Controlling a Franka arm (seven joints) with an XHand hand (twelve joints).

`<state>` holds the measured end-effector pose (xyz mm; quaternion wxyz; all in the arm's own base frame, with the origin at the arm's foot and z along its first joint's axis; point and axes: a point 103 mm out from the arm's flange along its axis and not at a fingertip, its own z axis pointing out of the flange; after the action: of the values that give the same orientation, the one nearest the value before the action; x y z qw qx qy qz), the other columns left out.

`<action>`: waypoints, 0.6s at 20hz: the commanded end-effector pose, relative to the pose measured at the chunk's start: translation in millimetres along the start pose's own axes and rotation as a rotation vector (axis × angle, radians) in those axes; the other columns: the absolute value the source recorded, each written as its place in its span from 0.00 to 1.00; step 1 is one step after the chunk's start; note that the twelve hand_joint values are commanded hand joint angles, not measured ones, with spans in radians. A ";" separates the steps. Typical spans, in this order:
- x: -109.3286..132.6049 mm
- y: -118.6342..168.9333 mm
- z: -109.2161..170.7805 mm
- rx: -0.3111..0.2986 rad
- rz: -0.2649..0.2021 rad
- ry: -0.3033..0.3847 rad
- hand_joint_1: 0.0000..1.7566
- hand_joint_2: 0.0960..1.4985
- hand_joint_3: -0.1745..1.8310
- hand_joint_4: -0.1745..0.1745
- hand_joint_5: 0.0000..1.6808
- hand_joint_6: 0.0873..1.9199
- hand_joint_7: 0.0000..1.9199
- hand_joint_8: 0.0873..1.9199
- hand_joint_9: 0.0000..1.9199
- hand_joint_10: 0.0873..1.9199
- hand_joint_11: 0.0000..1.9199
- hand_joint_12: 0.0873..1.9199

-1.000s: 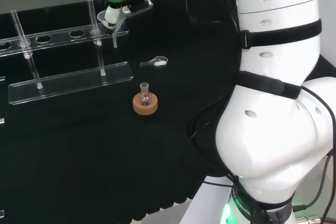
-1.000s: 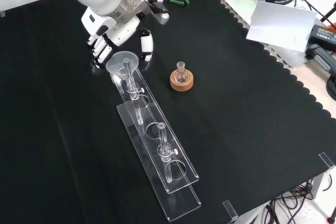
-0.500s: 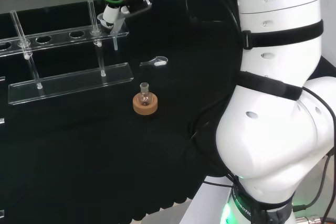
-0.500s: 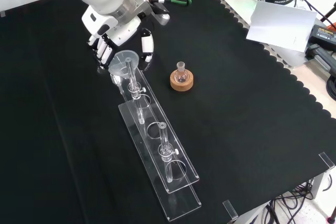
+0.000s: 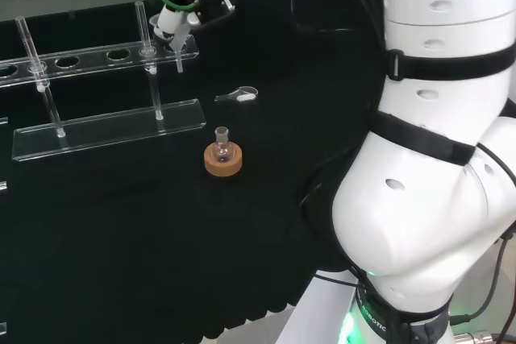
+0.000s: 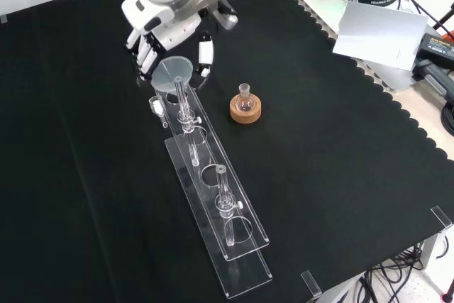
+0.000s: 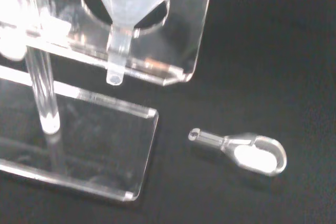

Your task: Pick up the funnel from the transparent funnel stand.

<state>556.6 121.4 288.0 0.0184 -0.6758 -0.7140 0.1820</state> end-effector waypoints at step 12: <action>-21.6 -78.3 -71.5 -0.183 0.090 -0.061 0.50 0.46 0.36 0.49 0.60 0.32 0.43 0.31 0.51 0.19 0.30 0.60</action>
<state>530.7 119.1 366.9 -0.0556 -0.6911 -0.7068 0.1406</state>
